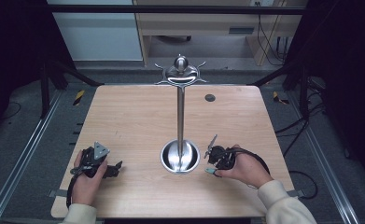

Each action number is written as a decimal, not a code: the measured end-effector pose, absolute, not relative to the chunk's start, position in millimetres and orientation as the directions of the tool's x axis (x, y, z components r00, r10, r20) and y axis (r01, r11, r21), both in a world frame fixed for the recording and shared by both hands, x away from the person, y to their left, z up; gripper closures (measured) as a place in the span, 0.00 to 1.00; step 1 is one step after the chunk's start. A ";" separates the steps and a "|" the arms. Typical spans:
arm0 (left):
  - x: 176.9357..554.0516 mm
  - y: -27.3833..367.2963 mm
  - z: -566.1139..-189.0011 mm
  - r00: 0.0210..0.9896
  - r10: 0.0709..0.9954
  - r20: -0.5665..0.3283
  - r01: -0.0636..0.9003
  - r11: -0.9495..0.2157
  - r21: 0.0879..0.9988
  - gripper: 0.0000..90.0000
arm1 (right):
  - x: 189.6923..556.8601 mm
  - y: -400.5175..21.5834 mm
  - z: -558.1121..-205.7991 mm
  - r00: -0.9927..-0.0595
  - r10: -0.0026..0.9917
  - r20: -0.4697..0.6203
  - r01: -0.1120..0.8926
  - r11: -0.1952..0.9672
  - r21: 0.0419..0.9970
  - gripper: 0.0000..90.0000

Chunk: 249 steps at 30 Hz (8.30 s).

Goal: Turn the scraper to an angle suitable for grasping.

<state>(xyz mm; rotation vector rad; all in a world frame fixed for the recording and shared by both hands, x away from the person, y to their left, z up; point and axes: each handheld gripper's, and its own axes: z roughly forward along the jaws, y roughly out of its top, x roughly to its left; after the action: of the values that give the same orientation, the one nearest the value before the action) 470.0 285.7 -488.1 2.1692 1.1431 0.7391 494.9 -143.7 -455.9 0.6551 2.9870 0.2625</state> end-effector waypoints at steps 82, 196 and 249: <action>470.9 283.1 -490.6 0.492 0.845 0.207 0.545 -0.485 0.684 0.03 | 495.2 -189.1 -383.6 -0.852 0.517 -0.077 0.436 0.784 0.441 0.83; 470.5 282.6 -491.5 0.495 0.844 0.209 0.546 -0.489 0.680 0.03 | 471.3 -193.8 -204.2 -0.836 0.547 -0.043 0.154 0.309 0.938 0.83; 469.4 282.4 -490.6 0.496 0.844 0.207 0.543 -0.487 0.684 0.03 | 477.2 -174.0 -203.3 -0.860 0.509 -0.021 0.179 0.340 0.923 0.83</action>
<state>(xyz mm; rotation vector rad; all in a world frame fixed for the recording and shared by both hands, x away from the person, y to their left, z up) 469.4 282.4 -490.6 2.1981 1.1365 0.7250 477.2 -174.0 -203.3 0.6132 2.3028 1.5276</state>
